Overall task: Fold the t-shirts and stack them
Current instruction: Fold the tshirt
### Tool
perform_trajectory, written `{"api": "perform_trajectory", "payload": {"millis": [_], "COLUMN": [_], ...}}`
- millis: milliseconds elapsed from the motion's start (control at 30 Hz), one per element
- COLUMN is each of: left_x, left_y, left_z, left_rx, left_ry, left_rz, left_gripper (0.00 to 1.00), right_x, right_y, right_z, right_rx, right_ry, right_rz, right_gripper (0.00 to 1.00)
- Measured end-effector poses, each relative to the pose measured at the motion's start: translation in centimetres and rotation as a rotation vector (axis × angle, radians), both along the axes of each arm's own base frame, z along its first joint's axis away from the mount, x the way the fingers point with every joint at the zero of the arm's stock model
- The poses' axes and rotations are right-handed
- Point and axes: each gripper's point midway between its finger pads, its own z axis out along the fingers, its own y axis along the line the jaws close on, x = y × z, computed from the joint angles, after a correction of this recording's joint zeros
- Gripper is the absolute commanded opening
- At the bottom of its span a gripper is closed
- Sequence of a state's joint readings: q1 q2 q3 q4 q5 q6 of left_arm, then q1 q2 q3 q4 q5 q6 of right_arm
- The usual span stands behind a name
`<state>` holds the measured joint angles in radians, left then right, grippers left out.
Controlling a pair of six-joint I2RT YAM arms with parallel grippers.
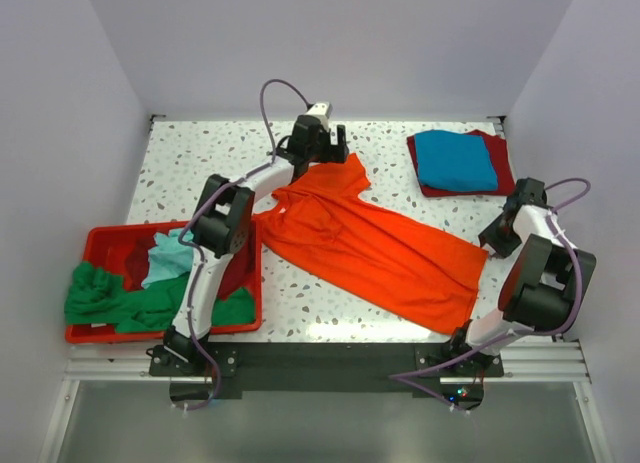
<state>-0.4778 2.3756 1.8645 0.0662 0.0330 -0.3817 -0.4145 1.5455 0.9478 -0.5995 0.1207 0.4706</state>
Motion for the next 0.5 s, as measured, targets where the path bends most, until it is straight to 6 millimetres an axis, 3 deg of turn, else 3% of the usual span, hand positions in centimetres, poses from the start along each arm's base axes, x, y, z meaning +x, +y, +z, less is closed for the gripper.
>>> {"api": "perform_trajectory", "payload": {"millis": [333,500], "left_x": [0.5,0.7], "left_y": [-0.2,-0.2], "left_z": [0.7,1.0], "left_rx": [-0.016,-0.018], "left_ry": [-0.025,-0.038], "left_rz": [0.003,0.009], "left_gripper": [0.96,0.97], "right_x": [0.8,1.4], "right_y": [-0.1,-0.3], "right_z": [-2.7,-2.8], "right_rx": [0.016,0.009], "right_ry": [0.009,-0.011], "right_rz": [0.005,0.013], "right_gripper": [0.38,0.32]}}
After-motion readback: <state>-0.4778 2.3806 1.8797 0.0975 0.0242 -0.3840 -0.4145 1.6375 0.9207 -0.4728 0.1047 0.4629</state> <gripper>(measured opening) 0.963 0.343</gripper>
